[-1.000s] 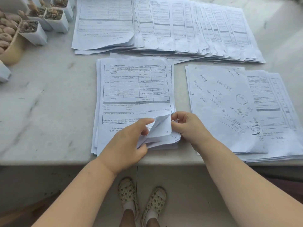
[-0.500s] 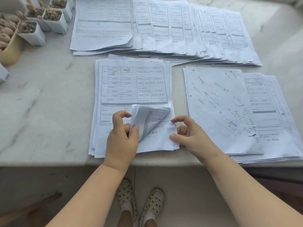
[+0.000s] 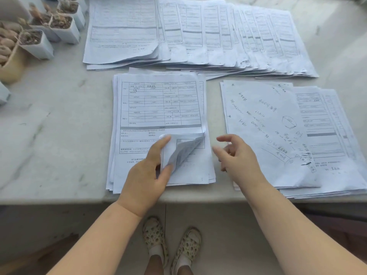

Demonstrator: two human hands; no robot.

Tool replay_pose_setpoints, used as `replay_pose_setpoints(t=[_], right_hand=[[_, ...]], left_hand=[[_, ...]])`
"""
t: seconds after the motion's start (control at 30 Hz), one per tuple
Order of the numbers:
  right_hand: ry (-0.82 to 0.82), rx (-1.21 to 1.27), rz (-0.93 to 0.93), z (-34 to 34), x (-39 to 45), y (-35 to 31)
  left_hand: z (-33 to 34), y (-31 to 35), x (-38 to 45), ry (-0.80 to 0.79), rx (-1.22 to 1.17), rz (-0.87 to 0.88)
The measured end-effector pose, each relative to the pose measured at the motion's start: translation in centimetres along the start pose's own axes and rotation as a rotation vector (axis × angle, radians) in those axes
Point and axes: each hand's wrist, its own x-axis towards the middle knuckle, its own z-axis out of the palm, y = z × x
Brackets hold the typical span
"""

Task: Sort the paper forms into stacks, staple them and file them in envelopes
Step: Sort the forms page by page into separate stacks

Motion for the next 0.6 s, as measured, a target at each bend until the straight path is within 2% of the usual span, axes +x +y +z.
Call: replay_pose_setpoints(t=[0.07,0.17,0.2,0.27,0.33,0.37,0.47,0.6], right_hand=[[0.006,0.101,0.087,-0.6,0.1,-0.6],[-0.254,0.297,0.393,-0.2,0.2,-2.3],[-0.329,0.308,0.467,0.2,0.3,-2.7],[-0.366,0.273,0.519,1.5,0.7,-2.7],[-0.341,0.102,0.435,2.8,0.5,-2.5],[-0.325,-0.018,0.348,3.2,0.4,-2.4],[-0.261,-0.211,0.129,2.3,-0.9,-3.3],[-0.182,-0.102,0.002,-1.9,-1.3,-5.3]], left_hand=[[0.1,0.2,0.0,0.023,-0.062,-0.043],[-0.1,0.5,0.0,0.013,-0.156,-0.116],[-0.3,0.8,0.0,-0.025,-0.184,-0.126],[-0.7,1.2,-0.2,-0.161,-0.210,-0.129],[-1.3,2.0,-0.3,-0.265,-0.186,-0.148],[-1.8,2.6,-0.4,-0.263,-0.168,-0.153],[-3.7,4.7,-0.1,-0.050,-0.101,-0.095],[-6.6,9.2,2.1,0.259,-0.011,0.138]])
